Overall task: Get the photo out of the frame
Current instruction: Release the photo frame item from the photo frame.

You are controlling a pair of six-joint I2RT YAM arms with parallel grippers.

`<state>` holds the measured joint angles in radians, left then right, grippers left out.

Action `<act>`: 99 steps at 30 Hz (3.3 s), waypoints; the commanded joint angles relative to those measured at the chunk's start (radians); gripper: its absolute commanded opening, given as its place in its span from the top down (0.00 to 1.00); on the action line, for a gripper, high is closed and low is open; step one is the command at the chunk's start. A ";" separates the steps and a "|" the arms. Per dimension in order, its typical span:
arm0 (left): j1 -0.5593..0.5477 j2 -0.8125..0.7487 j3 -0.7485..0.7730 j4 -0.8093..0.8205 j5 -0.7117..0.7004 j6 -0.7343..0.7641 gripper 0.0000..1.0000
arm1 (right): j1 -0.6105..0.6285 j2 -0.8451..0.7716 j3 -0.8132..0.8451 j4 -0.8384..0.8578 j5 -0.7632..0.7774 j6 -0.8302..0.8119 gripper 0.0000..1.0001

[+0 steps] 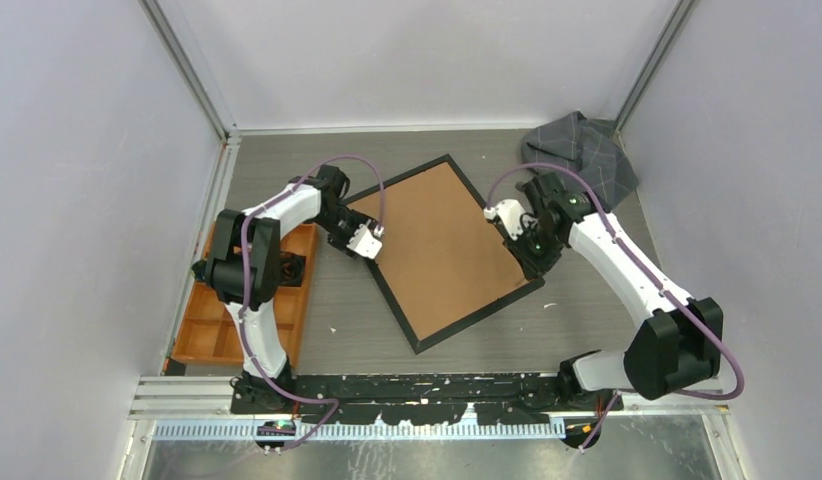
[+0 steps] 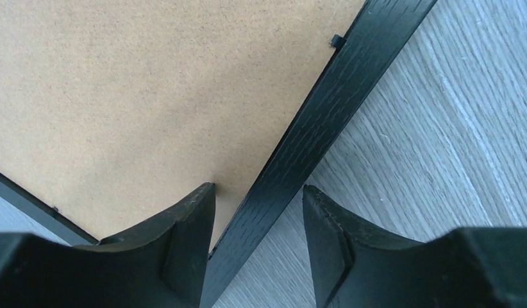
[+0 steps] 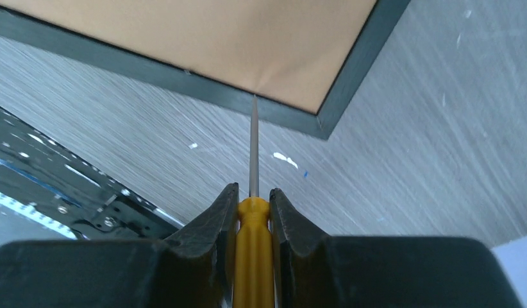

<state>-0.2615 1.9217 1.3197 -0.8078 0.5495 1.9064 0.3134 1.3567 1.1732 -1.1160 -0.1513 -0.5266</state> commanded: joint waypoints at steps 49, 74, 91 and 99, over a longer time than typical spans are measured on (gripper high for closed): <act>-0.177 -0.118 0.026 -0.190 0.013 -0.536 0.62 | -0.125 -0.097 -0.084 0.520 0.305 0.222 0.99; -0.130 -0.433 -0.038 0.045 -0.169 -0.723 0.01 | -0.173 0.295 0.398 0.375 -0.672 0.571 0.99; -0.062 -0.292 -0.091 0.095 -0.099 -0.253 0.01 | -0.073 0.490 0.552 0.550 -0.670 0.545 0.99; 0.018 -0.122 0.071 0.031 0.004 -0.195 0.18 | 0.068 0.632 0.610 0.566 -0.654 0.573 0.99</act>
<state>-0.2646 1.7527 1.3205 -0.7666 0.4618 1.6447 0.3431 1.9385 1.7283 -0.6155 -0.7891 0.0185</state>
